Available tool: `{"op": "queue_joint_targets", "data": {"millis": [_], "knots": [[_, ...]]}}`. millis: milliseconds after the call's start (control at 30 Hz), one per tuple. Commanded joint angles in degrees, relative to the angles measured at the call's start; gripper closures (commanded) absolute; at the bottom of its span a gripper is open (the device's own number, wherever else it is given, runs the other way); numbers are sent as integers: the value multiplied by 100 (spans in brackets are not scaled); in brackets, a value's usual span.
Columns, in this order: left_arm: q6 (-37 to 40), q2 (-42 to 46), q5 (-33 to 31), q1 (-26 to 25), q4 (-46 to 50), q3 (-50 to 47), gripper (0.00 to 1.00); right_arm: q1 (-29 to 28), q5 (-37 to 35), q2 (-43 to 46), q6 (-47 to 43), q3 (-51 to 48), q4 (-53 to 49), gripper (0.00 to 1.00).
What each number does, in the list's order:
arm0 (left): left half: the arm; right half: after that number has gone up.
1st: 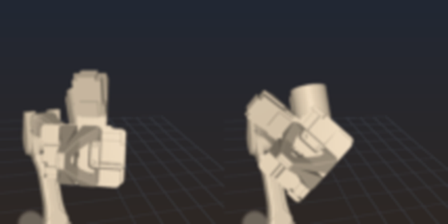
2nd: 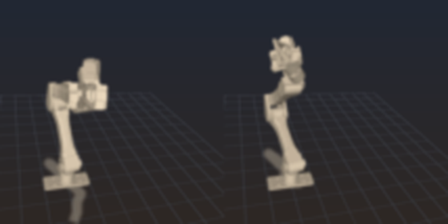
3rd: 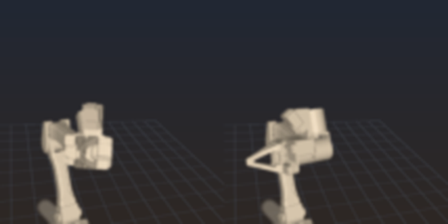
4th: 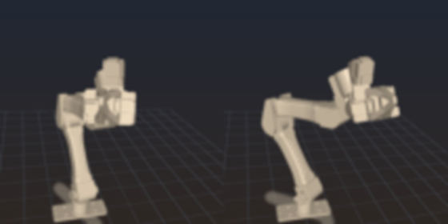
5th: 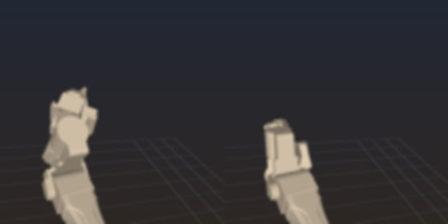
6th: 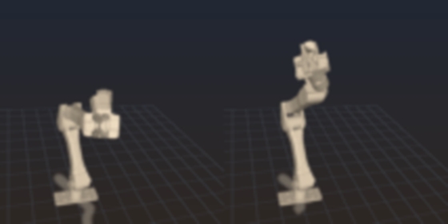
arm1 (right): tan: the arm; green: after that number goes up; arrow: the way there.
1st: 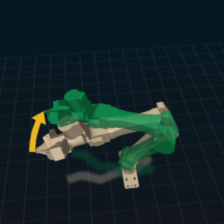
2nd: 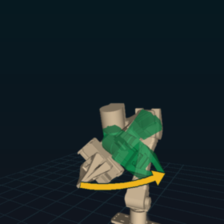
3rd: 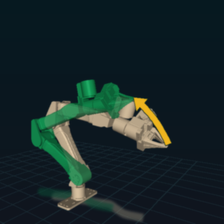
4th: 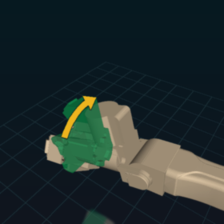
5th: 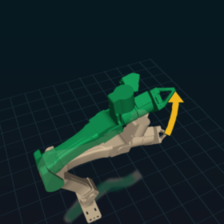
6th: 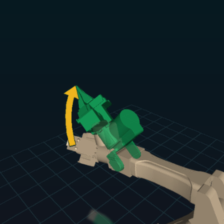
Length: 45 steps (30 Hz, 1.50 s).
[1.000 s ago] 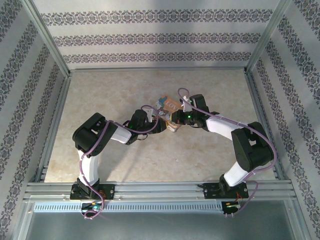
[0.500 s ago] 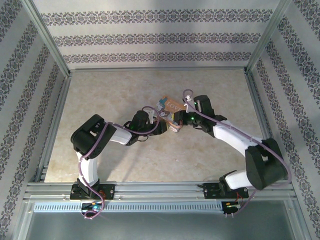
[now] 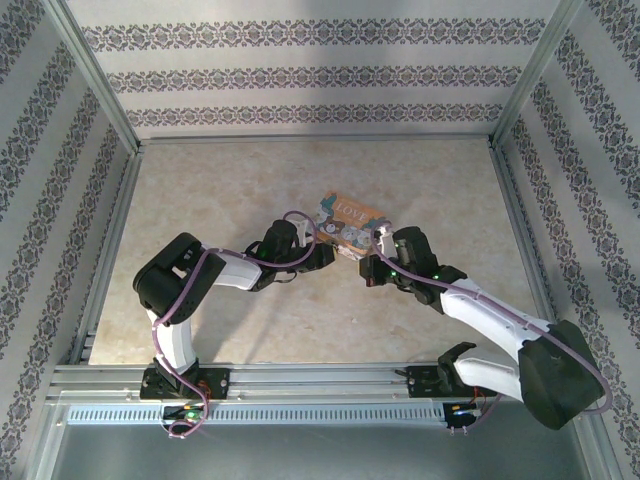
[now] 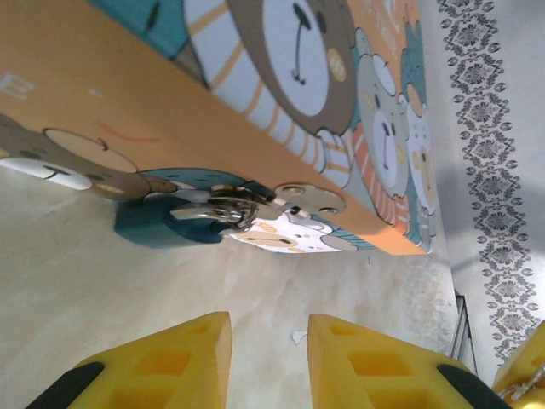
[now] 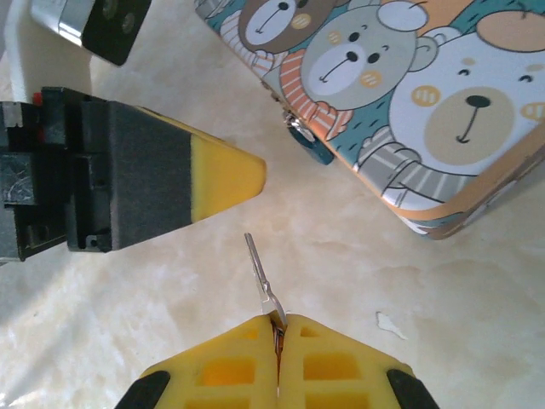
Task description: Unlock the padlock with the key
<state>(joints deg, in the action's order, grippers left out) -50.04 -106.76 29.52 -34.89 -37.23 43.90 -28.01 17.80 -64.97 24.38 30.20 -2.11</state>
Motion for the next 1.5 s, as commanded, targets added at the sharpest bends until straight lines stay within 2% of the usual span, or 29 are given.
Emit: {"op": "queue_joint_targets", "data": {"millis": [0,133,267,567,900,1467], "knots": [[-44,16,-158,-79,249,72,69,-20,-230,-16,-69,35,-117,100],[178,198,-413,-79,516,22,63,5,-15,-227,-8,332,-152,100],[735,407,-612,-75,955,97,55,314,488,-552,109,660,1,100],[1673,259,-621,-70,968,306,43,748,1090,-1806,-18,1613,98,100],[2378,-158,-624,-70,1278,793,43,710,835,-2425,42,1802,-114,100],[2351,-618,-349,-193,1263,1169,51,481,707,-2613,189,1727,-179,100]]}}
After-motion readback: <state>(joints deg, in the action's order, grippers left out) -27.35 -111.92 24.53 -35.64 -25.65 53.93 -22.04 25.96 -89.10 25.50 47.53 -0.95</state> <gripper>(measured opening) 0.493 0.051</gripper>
